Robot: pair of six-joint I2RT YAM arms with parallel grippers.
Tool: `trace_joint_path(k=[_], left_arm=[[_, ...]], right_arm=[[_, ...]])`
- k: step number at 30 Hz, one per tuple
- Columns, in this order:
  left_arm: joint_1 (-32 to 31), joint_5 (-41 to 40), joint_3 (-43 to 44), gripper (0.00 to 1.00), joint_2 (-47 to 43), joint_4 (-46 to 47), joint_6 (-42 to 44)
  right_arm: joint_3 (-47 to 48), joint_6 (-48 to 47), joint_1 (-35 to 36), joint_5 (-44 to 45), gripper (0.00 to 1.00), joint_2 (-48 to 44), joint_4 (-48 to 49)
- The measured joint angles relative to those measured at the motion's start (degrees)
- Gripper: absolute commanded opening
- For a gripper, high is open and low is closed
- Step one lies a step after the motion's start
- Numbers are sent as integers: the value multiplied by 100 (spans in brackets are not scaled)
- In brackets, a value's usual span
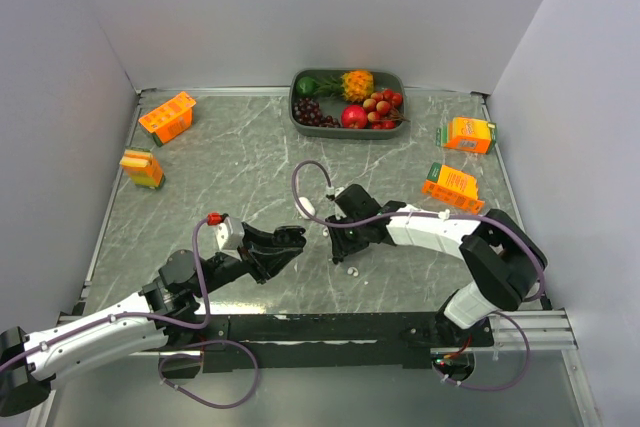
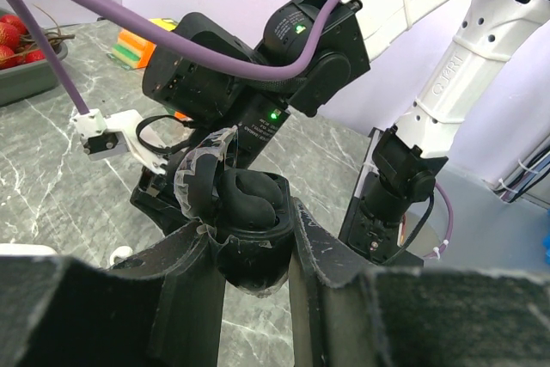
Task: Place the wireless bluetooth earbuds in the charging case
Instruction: Pick up the earbud from the center of the board.
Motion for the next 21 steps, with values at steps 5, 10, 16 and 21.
trace_joint_path(k=[5,10,16,21], left_arm=[[0,0,0,1,0,0,0],[0,0,0,1,-15,0,-2],[0,0,0,1,-48,0,-4],[0,-2,0,1,-48,2,-7]], right_arm=[[-33,52,0,-2,47,-68,-35],[-33,98,0,0,47,-133,-149],[-33,116,-28,-4,47,-179,-195],[-33,120,-63,-11,47,-208,-210]])
